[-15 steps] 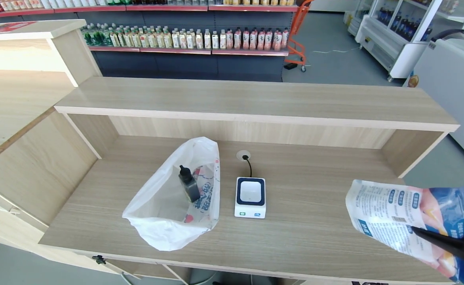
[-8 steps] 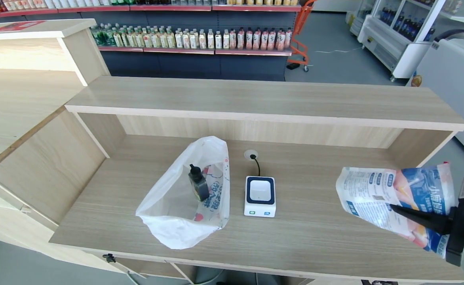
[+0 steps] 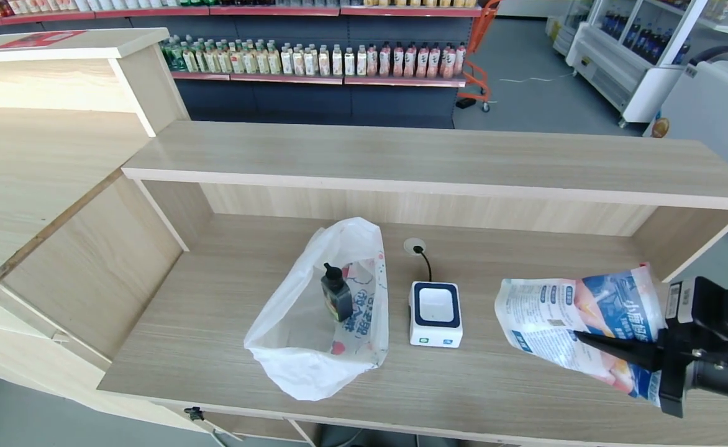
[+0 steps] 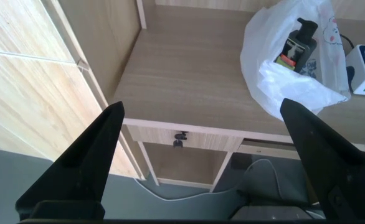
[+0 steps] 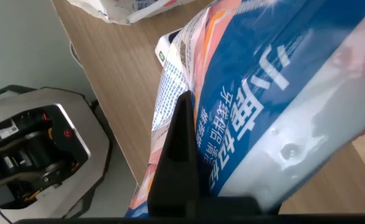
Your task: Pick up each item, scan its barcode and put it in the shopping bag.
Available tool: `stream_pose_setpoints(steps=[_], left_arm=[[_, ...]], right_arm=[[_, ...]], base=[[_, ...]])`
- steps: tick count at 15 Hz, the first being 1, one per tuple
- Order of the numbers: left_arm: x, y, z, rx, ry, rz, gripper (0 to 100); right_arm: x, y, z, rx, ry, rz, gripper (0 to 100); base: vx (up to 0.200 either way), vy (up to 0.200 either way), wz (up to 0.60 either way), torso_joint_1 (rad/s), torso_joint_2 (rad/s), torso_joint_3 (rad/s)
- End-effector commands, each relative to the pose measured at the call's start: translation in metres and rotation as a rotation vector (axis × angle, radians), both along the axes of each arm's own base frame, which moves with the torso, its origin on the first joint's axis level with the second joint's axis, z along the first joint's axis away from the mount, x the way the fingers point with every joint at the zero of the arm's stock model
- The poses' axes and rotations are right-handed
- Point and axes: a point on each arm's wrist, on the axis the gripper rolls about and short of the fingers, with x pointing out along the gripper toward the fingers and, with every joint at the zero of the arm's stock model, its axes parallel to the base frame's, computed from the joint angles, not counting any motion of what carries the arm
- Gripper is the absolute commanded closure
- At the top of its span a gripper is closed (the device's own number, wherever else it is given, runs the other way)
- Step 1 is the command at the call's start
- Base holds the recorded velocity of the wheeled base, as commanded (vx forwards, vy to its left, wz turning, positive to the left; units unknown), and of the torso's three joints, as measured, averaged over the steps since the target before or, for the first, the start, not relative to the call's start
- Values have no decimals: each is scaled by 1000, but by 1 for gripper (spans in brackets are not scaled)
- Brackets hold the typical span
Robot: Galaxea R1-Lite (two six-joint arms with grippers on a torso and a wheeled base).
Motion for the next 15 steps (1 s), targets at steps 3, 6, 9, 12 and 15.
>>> stream_pose_setpoints(steps=[3, 6, 9, 12, 15], left_arm=[[0, 0, 0, 0, 0, 2, 0], [0, 0, 0, 0, 0, 2, 0], [0, 0, 0, 0, 0, 2, 0], [0, 0, 0, 0, 0, 2, 0], [0, 0, 0, 0, 0, 2, 0]], right_arm=[[23, 6, -16, -48, -5, 72, 100], [39, 8, -20, -79, -44, 128, 100], [57, 10, -30, -168, -105, 214, 100], [80, 14, -43, -248, -192, 309, 100], [106, 17, -46, -290, -262, 357, 100]], base=[[0, 0, 0, 0, 0, 0], [0, 0, 0, 0, 0, 0], [0, 0, 0, 0, 0, 0], [0, 0, 0, 0, 0, 0], [0, 0, 0, 0, 0, 0]])
